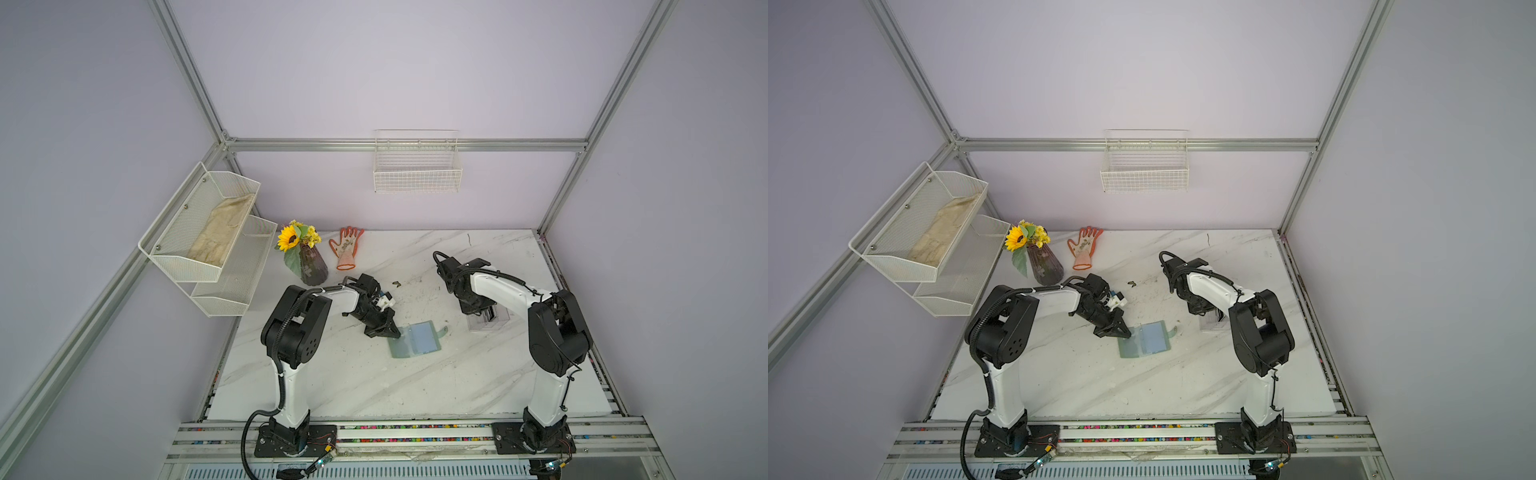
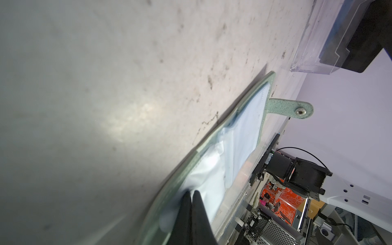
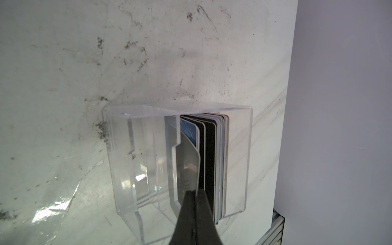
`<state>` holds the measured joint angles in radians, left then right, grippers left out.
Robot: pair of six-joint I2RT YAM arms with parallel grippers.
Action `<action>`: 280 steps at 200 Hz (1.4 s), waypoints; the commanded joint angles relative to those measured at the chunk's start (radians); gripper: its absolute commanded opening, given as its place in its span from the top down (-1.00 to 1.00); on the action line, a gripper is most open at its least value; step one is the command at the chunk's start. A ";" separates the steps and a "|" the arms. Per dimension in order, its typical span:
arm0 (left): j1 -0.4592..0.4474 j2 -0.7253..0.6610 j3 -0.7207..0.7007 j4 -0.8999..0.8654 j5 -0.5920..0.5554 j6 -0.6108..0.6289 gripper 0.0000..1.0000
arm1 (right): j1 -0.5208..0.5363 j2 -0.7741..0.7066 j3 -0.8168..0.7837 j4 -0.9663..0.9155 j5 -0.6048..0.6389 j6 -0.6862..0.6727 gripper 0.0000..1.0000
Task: Insert credit cards into a card holder
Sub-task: Pick up the credit card from the storage box.
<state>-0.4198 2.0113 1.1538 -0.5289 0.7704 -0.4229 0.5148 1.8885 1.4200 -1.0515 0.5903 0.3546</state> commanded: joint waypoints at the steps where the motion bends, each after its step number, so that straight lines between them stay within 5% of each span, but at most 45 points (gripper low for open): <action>1: -0.045 0.127 -0.049 0.059 -0.244 0.015 1.00 | -0.004 -0.031 -0.021 -0.052 -0.003 0.006 1.00; 280: -0.044 0.132 -0.040 0.052 -0.247 0.015 1.00 | -0.080 -0.103 -0.033 -0.034 -0.061 -0.031 1.00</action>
<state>-0.4194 2.0148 1.1545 -0.5297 0.7723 -0.4232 0.4423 1.7916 1.3960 -1.0576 0.5251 0.3271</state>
